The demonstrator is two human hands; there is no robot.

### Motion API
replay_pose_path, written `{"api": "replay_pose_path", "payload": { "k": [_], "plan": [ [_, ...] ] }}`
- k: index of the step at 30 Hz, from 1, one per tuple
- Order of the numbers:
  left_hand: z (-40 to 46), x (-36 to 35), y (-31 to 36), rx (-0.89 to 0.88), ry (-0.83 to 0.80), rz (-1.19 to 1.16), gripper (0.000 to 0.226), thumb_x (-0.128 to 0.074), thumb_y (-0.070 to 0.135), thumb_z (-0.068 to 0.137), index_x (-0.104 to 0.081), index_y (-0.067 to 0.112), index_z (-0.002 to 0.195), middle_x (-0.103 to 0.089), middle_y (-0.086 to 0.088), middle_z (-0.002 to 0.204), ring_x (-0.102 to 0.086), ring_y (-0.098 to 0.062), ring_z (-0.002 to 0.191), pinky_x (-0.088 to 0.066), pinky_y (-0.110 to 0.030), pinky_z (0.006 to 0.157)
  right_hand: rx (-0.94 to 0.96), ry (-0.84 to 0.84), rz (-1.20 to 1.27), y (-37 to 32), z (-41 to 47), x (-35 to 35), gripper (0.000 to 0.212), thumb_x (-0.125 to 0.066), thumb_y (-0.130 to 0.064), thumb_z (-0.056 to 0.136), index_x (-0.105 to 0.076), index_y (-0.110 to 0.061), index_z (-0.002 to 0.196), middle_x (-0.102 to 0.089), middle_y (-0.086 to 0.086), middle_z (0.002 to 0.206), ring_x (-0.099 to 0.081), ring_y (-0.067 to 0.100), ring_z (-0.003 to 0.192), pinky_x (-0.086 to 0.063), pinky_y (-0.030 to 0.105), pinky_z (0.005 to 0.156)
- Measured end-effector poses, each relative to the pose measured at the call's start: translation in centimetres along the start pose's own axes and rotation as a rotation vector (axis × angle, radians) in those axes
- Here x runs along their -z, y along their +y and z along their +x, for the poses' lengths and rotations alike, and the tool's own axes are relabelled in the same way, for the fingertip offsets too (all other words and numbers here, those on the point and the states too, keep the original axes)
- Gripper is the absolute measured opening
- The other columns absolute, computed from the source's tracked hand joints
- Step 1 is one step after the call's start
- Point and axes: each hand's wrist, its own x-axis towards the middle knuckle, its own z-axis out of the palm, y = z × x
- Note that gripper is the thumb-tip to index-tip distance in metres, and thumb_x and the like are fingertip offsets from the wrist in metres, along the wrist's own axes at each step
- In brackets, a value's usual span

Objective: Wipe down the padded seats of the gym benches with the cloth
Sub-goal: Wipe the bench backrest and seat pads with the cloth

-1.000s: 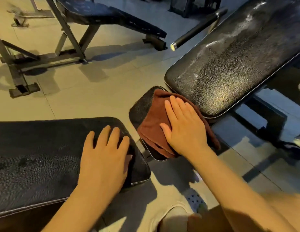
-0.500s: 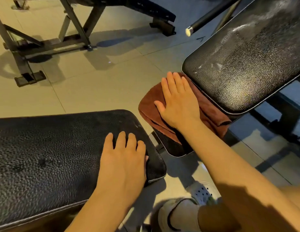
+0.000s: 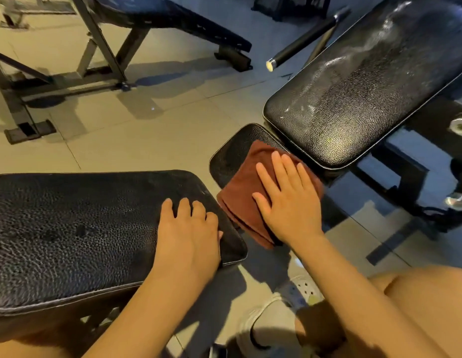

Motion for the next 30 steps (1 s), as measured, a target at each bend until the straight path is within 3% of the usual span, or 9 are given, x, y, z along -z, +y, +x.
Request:
{"api": "replay_pose_path", "payload": {
  "k": [5,13,16,19,23,26,30],
  "plan": [
    [-0.2,-0.1,0.1,-0.004,0.004,0.013,0.047,-0.022,0.042,0.104,-0.036,0.020,0.143,-0.031,-0.009,0.153,-0.019,-0.034,0.145,-0.013,-0.054,0.117,-0.195,0.057,0.002,0.6,-2.0,0.2,0.062,-0.036,-0.041,0.098,-0.037,-0.007,0.149,-0.030,0.020,0.155,-0.027,0.035,0.144,-0.014,0.045,0.117],
    [-0.2,0.0,0.3,-0.001,-0.002,0.023,0.048,-0.023,0.042,0.103,-0.036,0.020,0.144,-0.032,-0.011,0.153,-0.021,-0.035,0.144,-0.014,-0.055,0.117,-0.071,-0.044,0.057,-4.7,-8.0,-0.9,0.058,-0.034,-0.037,0.095,-0.042,-0.012,0.147,-0.033,0.018,0.155,-0.030,0.035,0.143,-0.018,0.046,0.117],
    [-0.2,0.0,0.1,-0.007,0.015,0.014,0.047,-0.024,0.043,0.103,-0.038,0.021,0.143,-0.034,-0.009,0.152,-0.022,-0.033,0.144,-0.014,-0.053,0.117,-0.195,0.025,0.085,-3.5,-7.0,-0.5,0.062,-0.035,-0.043,0.096,-0.039,-0.009,0.148,-0.032,0.018,0.155,-0.027,0.033,0.144,-0.016,0.044,0.118],
    [-0.2,-0.1,0.2,-0.006,0.026,0.007,0.047,-0.024,0.044,0.102,-0.039,0.023,0.141,-0.036,-0.007,0.151,-0.025,-0.031,0.143,-0.016,-0.051,0.117,-0.342,0.076,0.134,-0.7,-4.7,0.1,0.069,-0.034,-0.047,0.098,-0.025,-0.006,0.153,-0.019,0.019,0.160,-0.017,0.034,0.148,-0.012,0.044,0.120],
    [-0.3,-0.3,0.4,-0.013,0.032,0.033,0.046,-0.024,0.044,0.102,-0.043,0.024,0.139,-0.040,-0.005,0.148,-0.029,-0.031,0.141,-0.019,-0.051,0.116,-0.389,0.096,0.211,-0.2,-3.6,-0.4,0.071,-0.031,-0.046,0.097,-0.019,-0.005,0.153,-0.014,0.018,0.161,-0.010,0.034,0.148,-0.014,0.043,0.120],
    [-0.5,-0.1,0.5,-0.006,0.023,0.051,0.047,-0.024,0.043,0.101,-0.043,0.023,0.140,-0.040,-0.006,0.149,-0.030,-0.032,0.141,-0.020,-0.051,0.115,-0.423,0.128,0.286,-3.4,-6.3,-2.4,0.068,-0.038,-0.041,0.096,-0.021,-0.004,0.151,-0.016,0.019,0.159,-0.009,0.035,0.146,-0.027,0.042,0.112],
    [-0.3,0.1,0.7,-0.012,0.018,0.079,0.048,-0.021,0.044,0.103,-0.037,0.024,0.143,-0.035,-0.005,0.153,-0.026,-0.031,0.143,-0.019,-0.051,0.116,-0.414,0.090,0.416,-7.0,-9.5,-4.8,0.078,-0.068,-0.029,0.087,-0.024,-0.004,0.147,-0.015,0.020,0.155,-0.016,0.037,0.141,-0.051,0.042,0.091]
  ]
}}
